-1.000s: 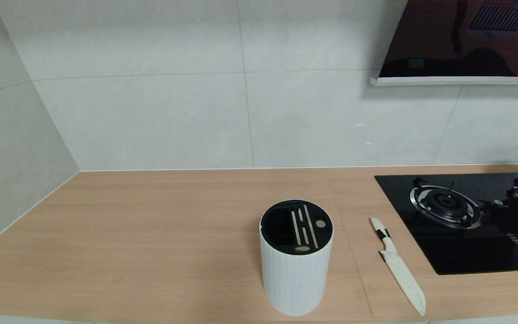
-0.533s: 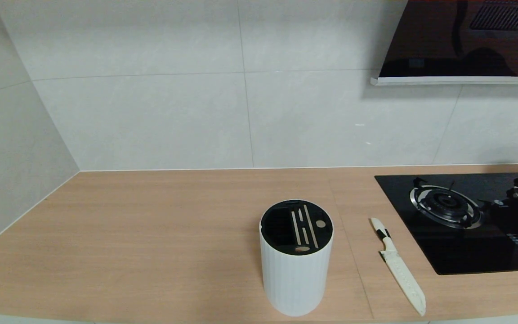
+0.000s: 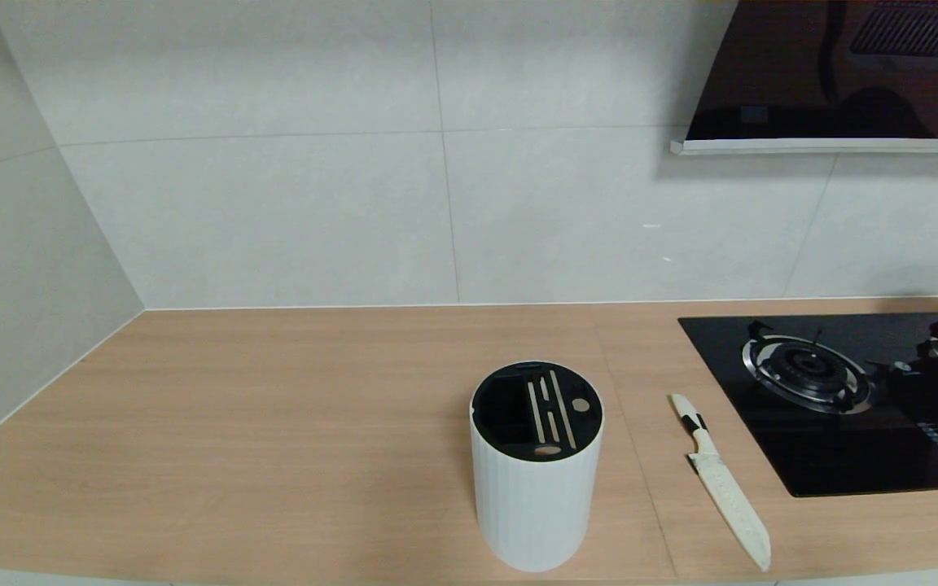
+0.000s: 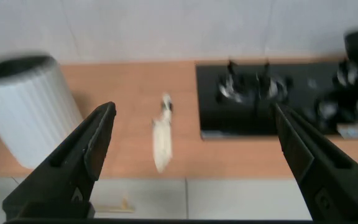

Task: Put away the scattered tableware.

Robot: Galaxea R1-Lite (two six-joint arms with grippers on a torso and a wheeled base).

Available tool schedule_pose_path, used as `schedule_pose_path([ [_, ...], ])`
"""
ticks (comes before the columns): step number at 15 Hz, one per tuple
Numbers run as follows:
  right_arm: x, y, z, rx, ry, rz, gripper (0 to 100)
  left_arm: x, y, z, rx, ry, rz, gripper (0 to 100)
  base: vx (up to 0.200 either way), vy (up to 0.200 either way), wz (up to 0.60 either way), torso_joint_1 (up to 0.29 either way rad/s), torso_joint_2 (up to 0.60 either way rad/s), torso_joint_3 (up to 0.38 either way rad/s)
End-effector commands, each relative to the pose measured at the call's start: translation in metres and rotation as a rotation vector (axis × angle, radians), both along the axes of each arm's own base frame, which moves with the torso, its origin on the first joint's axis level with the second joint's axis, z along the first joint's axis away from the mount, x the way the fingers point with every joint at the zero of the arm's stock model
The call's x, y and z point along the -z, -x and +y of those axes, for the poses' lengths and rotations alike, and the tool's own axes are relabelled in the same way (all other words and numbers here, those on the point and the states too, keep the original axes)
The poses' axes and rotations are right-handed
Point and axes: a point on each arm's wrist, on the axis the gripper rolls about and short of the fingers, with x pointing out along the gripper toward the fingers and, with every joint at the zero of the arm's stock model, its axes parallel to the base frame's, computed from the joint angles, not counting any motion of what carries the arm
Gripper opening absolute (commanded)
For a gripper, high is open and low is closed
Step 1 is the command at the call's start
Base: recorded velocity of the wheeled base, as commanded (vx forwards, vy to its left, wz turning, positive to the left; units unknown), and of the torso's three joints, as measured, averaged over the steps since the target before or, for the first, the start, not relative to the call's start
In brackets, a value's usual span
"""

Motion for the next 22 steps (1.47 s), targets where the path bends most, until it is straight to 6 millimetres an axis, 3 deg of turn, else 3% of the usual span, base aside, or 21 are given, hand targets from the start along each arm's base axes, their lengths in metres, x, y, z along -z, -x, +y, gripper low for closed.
schedule_pose_path([
  [1, -0.027, -0.017, 0.001, -0.049, -0.004, 0.118, 100, 0.000, 0.000, 0.000, 0.000, 0.001, 0.000, 100, 0.000, 0.000, 0.00, 0.000, 0.00, 0.000],
  [4, -0.056, -0.052, 0.002, -0.101, -0.007, 0.267, 100, 0.000, 0.000, 0.000, 0.000, 0.001, 0.000, 100, 0.000, 0.000, 0.00, 0.000, 0.00, 0.000],
  [8, -0.073, -0.094, 0.010, -0.200, 0.011, 0.370, 100, 0.000, 0.000, 0.000, 0.000, 0.001, 0.000, 100, 0.000, 0.000, 0.00, 0.000, 0.00, 0.000],
  [16, -0.060, -0.197, 0.032, -0.227, 0.033, 0.505, 100, 0.000, 0.000, 0.000, 0.000, 0.001, -0.002, 100, 0.000, 0.000, 0.00, 0.000, 0.00, 0.000],
  [19, -0.056, -0.227, 0.038, -0.202, 0.044, 0.511, 100, 0.000, 0.000, 0.000, 0.000, 0.001, 0.002, 100, 0.000, 0.000, 0.00, 0.000, 0.00, 0.000],
  [22, -0.054, -0.244, 0.046, -0.212, 0.055, 0.532, 100, 0.000, 0.000, 0.000, 0.000, 0.001, -0.002, 100, 0.000, 0.000, 0.00, 0.000, 0.00, 0.000],
])
